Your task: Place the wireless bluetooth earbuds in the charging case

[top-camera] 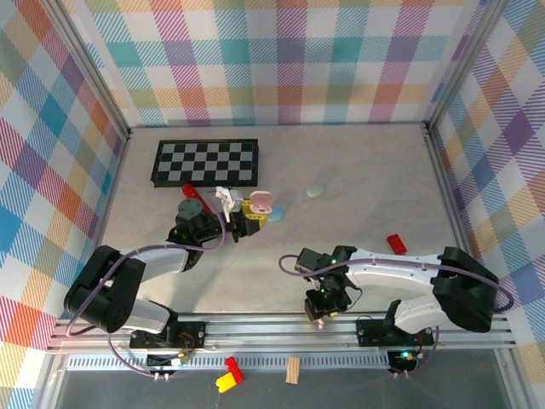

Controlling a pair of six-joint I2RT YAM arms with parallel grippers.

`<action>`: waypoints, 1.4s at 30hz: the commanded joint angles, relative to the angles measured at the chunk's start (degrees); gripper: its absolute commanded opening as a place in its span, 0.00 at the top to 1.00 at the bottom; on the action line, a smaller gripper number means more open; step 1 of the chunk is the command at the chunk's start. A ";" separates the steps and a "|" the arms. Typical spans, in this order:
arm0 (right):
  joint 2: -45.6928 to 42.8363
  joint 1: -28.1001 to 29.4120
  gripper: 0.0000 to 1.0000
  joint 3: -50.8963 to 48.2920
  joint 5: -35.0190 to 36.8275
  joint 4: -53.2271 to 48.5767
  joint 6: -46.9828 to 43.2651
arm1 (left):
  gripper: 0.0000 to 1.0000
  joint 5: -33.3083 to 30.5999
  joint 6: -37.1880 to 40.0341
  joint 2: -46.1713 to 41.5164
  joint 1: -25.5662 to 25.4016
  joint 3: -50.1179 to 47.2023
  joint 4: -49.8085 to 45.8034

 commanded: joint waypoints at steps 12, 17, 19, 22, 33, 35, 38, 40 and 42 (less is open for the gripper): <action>2.07 0.76 0.80 0.86 2.88 -2.65 -1.33 | 0.65 1.92 0.95 -2.03 0.81 0.30 -0.02; 0.38 -3.26 0.81 4.37 7.54 -5.53 -4.19 | 0.65 1.81 0.86 -2.37 1.21 -0.11 0.25; 0.53 -6.80 0.81 6.17 9.23 -5.72 -6.58 | 0.65 1.80 0.77 -2.70 1.49 -0.40 0.36; 2.79 -13.32 0.81 8.84 11.85 -5.14 -10.28 | 0.65 1.88 0.71 -3.45 1.93 -0.99 0.16; 16.62 -28.93 0.80 13.87 15.15 2.84 -16.51 | 0.65 1.47 3.76 -7.42 2.36 -1.51 -6.84; 16.98 -29.40 0.79 14.21 15.19 3.60 -16.57 | 0.65 1.30 3.93 -7.81 2.39 -1.59 -7.22; 15.61 -29.49 0.71 14.30 14.50 4.50 -16.08 | 0.65 1.30 3.94 -7.83 2.39 -1.65 -7.53; 14.44 -29.58 0.66 13.82 13.56 5.35 -15.74 | 0.65 1.37 3.79 -7.50 2.39 -1.71 -7.16; 12.99 -29.74 0.63 12.89 12.17 6.49 -14.95 | 0.65 1.50 3.37 -6.98 2.39 -1.69 -6.44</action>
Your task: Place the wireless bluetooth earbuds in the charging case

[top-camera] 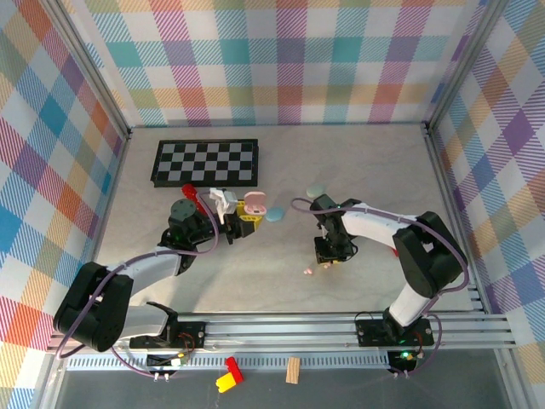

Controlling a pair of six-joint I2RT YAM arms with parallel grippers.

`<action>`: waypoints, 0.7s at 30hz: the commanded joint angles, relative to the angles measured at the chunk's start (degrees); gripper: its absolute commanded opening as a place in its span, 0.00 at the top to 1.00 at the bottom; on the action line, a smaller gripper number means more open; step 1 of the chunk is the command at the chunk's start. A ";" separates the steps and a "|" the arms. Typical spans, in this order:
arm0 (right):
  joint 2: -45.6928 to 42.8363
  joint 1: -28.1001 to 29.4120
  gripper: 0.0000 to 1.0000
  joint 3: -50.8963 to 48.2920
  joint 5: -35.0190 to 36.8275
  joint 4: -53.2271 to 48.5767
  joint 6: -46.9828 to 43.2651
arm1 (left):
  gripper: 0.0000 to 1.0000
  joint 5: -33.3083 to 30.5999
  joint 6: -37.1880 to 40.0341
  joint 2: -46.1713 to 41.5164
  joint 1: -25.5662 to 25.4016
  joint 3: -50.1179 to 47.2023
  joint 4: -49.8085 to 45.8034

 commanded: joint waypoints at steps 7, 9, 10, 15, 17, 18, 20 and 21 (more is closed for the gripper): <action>-8.47 -2.11 0.57 -5.53 -4.72 8.11 1.33 | 0.65 1.76 -0.63 0.65 0.78 -0.14 2.84; -10.10 -3.35 0.55 -7.27 -5.38 9.40 1.40 | 0.65 1.85 -0.86 0.84 0.78 -0.11 3.29; -10.82 -3.95 0.55 -7.99 -5.57 10.06 1.38 | 0.65 1.86 -0.92 0.84 0.78 -0.24 3.56; -15.55 -7.63 0.55 -12.76 -10.93 14.99 1.79 | 0.65 1.93 -1.46 0.80 0.84 -0.52 4.55; -16.56 -8.74 0.54 -14.43 -13.51 16.62 2.15 | 0.65 1.92 -1.45 0.68 0.78 -0.59 4.65; -16.88 -9.11 0.54 -15.12 -14.50 17.23 2.44 | 0.65 1.93 -1.57 0.74 0.78 -0.63 4.65; -16.98 -9.56 0.55 -16.12 -15.71 17.91 2.65 | 0.65 2.03 -1.57 0.79 0.77 -0.52 4.65; -16.83 -9.69 0.55 -16.51 -15.92 18.11 2.87 | 0.65 2.07 -1.62 0.83 0.78 -0.53 4.72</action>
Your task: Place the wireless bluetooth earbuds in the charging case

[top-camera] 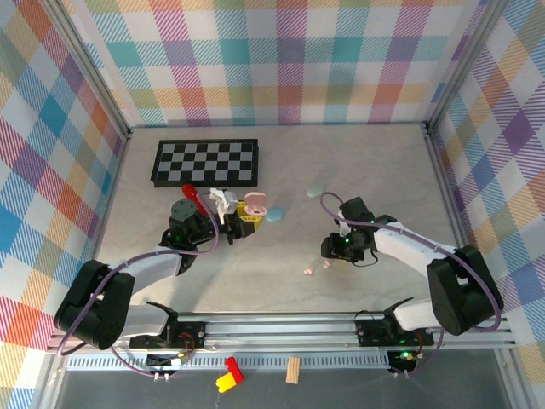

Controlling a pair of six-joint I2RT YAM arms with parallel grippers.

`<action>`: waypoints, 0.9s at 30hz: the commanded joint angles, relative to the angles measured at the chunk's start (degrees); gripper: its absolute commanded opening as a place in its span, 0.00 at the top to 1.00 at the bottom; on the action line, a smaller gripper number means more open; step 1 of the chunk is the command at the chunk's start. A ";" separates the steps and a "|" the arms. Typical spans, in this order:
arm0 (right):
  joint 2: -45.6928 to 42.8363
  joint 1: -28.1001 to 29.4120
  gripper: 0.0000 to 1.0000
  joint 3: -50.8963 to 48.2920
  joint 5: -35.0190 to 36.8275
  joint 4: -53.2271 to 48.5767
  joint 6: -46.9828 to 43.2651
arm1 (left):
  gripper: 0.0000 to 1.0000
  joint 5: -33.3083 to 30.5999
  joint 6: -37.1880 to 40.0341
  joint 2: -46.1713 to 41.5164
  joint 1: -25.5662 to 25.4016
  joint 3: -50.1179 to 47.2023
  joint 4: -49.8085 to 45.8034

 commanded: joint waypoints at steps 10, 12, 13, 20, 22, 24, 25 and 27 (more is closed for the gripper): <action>1.33 -0.84 0.56 -3.79 -6.09 5.84 1.98 | 0.65 1.93 -0.61 0.60 0.78 -0.23 3.38; 1.47 -0.84 0.56 -4.12 -6.72 6.28 2.16 | 0.65 1.93 -0.61 0.60 0.78 -0.13 3.38; 1.61 -0.85 0.56 -4.24 -7.11 6.34 2.36 | 0.65 1.98 -0.62 0.71 0.78 -0.14 3.38; 0.57 -0.88 0.60 -6.13 -9.35 8.17 4.07 | 0.65 2.28 -0.89 1.35 0.78 0.21 3.97; 0.38 -0.85 0.62 -6.46 -9.31 8.57 4.19 | 0.65 2.46 -1.28 1.65 0.78 0.21 4.58; 0.51 -0.93 0.63 -6.71 -9.20 9.17 4.28 | 0.65 2.55 -1.39 1.83 0.78 0.23 4.96; 0.56 -0.92 0.63 -6.74 -9.03 9.36 4.48 | 0.65 2.55 -1.36 1.92 0.78 0.23 5.05; 0.39 -0.94 0.64 -6.71 -9.12 9.97 4.77 | 0.65 2.63 -1.49 2.06 0.78 0.21 5.14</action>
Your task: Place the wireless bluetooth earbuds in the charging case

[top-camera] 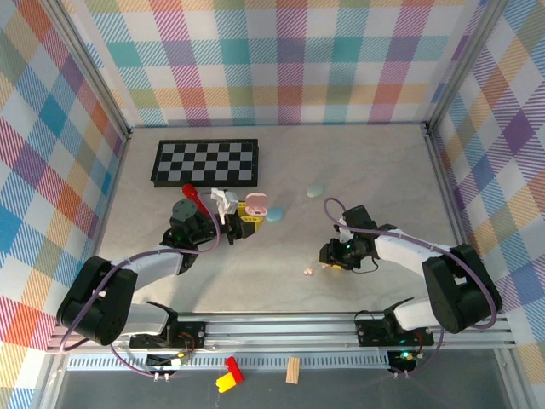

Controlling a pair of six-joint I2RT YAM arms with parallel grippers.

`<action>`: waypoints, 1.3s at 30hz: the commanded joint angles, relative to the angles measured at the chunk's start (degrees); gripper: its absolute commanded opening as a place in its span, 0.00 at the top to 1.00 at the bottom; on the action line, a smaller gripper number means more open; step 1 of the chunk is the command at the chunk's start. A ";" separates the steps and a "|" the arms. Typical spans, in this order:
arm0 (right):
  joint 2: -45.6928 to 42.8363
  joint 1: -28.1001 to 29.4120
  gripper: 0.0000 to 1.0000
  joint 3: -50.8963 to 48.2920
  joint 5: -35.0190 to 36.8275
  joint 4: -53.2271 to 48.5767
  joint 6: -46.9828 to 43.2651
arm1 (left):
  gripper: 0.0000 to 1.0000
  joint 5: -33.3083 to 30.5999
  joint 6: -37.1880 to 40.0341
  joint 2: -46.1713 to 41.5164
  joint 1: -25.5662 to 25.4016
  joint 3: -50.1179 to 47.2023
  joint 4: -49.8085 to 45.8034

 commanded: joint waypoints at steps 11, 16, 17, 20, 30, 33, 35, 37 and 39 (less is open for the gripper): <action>-1.13 -0.06 0.65 -1.50 -2.54 3.68 2.04 | 0.65 1.65 -0.93 1.07 0.78 0.28 4.31; -1.41 -0.10 0.69 -1.53 -2.36 3.38 1.93 | 0.65 1.67 -0.92 0.99 0.78 0.10 4.43; -1.42 -0.06 0.70 -1.56 -2.36 3.36 1.93 | 0.65 1.67 -0.93 0.98 0.73 0.05 4.42; -1.25 -0.06 0.76 -1.41 -2.23 3.38 1.95 | 0.65 1.59 -0.95 1.03 0.78 -0.05 4.51; -0.05 -0.06 0.71 -1.51 -3.43 5.17 2.33 | 0.65 1.47 -1.00 0.68 0.78 -0.49 4.51; 0.17 -0.06 0.70 -1.65 -3.76 5.71 2.67 | 0.65 1.48 -0.96 0.64 0.78 -0.41 4.51; 0.49 -0.06 0.70 -1.66 -3.85 5.93 2.63 | 0.65 1.39 -0.86 0.65 0.78 -0.42 4.51; 0.93 -0.06 0.70 -1.74 -4.21 6.29 2.52 | 0.65 1.41 -0.87 0.64 0.78 -0.39 4.51; 1.30 -0.06 0.71 -1.84 -4.89 6.61 2.68 | 0.65 1.44 -0.85 0.64 0.78 -0.40 4.51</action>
